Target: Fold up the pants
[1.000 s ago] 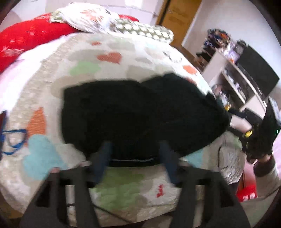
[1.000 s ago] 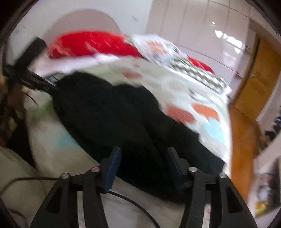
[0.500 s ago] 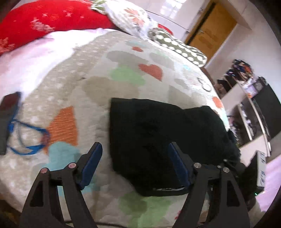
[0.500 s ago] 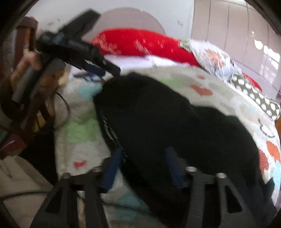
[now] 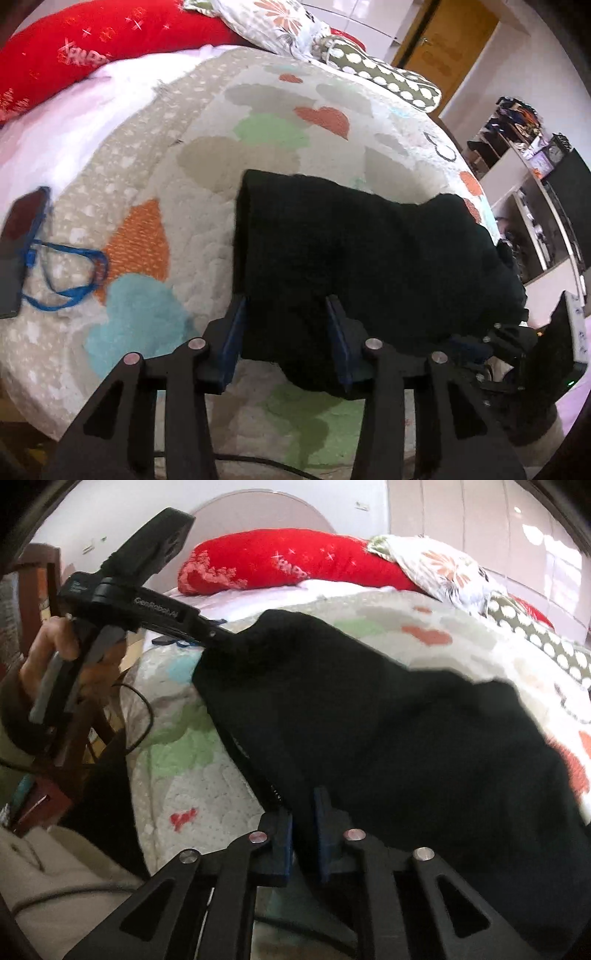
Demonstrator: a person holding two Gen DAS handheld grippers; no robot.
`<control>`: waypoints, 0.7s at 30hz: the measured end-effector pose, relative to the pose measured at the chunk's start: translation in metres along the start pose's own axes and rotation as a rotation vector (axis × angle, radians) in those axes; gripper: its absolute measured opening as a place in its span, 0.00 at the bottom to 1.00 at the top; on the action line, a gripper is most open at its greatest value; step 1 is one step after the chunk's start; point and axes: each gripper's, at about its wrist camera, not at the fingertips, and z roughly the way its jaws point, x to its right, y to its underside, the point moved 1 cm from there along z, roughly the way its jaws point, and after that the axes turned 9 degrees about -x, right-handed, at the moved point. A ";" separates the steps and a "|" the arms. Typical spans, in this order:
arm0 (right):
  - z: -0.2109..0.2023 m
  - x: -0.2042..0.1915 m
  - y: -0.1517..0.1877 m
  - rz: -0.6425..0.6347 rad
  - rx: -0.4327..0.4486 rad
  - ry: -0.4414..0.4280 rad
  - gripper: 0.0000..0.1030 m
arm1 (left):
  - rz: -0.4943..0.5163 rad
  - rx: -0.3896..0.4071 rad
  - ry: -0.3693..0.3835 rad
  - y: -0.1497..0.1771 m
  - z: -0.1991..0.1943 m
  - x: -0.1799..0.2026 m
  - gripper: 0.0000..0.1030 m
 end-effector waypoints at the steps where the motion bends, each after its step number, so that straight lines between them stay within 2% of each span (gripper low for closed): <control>1: -0.007 0.003 0.000 0.018 -0.001 -0.013 0.23 | -0.002 0.008 -0.013 -0.001 -0.004 0.000 0.42; 3: -0.026 0.015 0.004 0.069 0.028 -0.009 0.42 | 0.001 0.072 -0.043 -0.003 -0.027 0.003 0.43; 5: -0.057 0.038 0.013 0.154 0.089 0.014 0.47 | 0.004 0.135 -0.032 -0.007 -0.045 0.006 0.52; 7: -0.086 0.066 0.026 0.241 0.131 0.084 0.48 | 0.029 0.171 0.016 -0.012 -0.057 0.015 0.59; 8: -0.105 0.087 0.037 0.300 0.160 0.157 0.48 | 0.055 0.180 0.040 -0.016 -0.059 0.024 0.60; 10: -0.123 0.117 0.051 0.388 0.173 0.255 0.50 | 0.083 0.175 0.052 -0.022 -0.054 0.038 0.61; 12: -0.133 0.153 0.065 0.478 0.146 0.364 0.52 | 0.110 0.141 0.059 -0.028 -0.040 0.053 0.61; 14: -0.132 0.187 0.075 0.539 0.116 0.415 0.52 | 0.151 0.089 0.066 -0.033 -0.016 0.071 0.61; 17: -0.116 0.219 0.074 0.582 0.075 0.386 0.52 | 0.186 0.009 0.043 -0.035 0.017 0.087 0.61; 20: -0.098 0.230 0.066 0.546 0.061 0.314 0.52 | 0.196 -0.041 0.026 -0.034 0.040 0.096 0.61; 21: -0.090 0.233 0.062 0.539 0.043 0.296 0.48 | 0.194 -0.053 0.027 -0.033 0.044 0.096 0.61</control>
